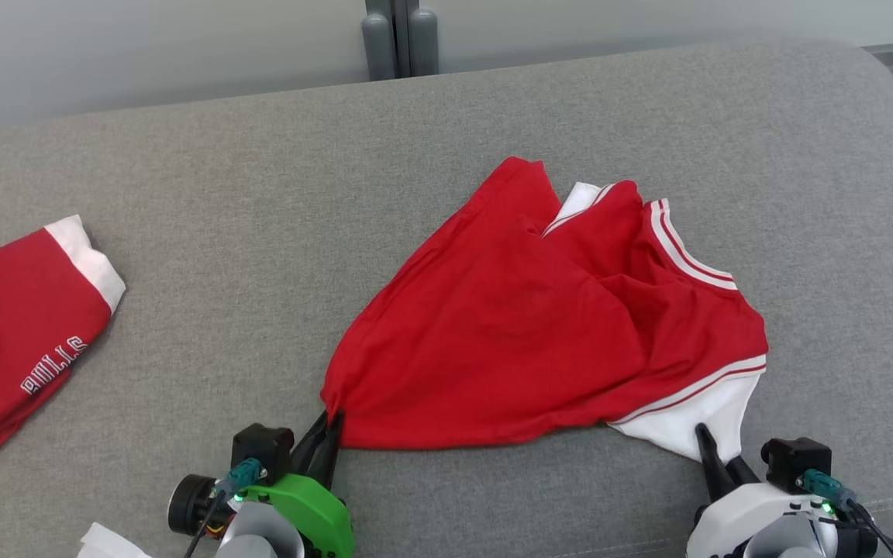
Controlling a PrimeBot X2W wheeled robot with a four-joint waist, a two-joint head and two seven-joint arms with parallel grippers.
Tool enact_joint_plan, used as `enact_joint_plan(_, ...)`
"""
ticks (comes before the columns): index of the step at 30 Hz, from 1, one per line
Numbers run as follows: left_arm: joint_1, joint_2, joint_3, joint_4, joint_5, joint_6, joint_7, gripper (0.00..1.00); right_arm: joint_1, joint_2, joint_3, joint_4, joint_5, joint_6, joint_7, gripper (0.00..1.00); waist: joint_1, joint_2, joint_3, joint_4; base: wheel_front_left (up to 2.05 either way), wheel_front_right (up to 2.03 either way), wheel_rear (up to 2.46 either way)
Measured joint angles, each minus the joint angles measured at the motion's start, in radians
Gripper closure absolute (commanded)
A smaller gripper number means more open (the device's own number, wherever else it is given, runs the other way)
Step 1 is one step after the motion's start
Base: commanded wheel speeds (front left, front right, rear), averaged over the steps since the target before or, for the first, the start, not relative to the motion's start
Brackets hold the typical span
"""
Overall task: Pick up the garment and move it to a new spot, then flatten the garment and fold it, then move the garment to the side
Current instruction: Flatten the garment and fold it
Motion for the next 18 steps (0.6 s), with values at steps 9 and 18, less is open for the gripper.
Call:
enact_joint_plan(9, -0.063, 0.049, -0.005, -0.122, -0.076, 0.0, 0.0, 1.0, -0.107, -0.071, 0.042, -0.157, 0.047, 0.0, -0.007, 1.0, 0.0, 0.0, -0.003, 0.006, 0.0, 0.0, 0.0)
enact_joint_plan(18, -0.449, 0.144, -0.104, -0.157, -0.183, 0.0, 0.073, 1.0, -0.517, -0.172, 0.11, -0.133, 0.123, 0.001, 0.044, 1.0, 0.0, 0.0, 0.049, 0.026, 0.0, 0.0, 0.0)
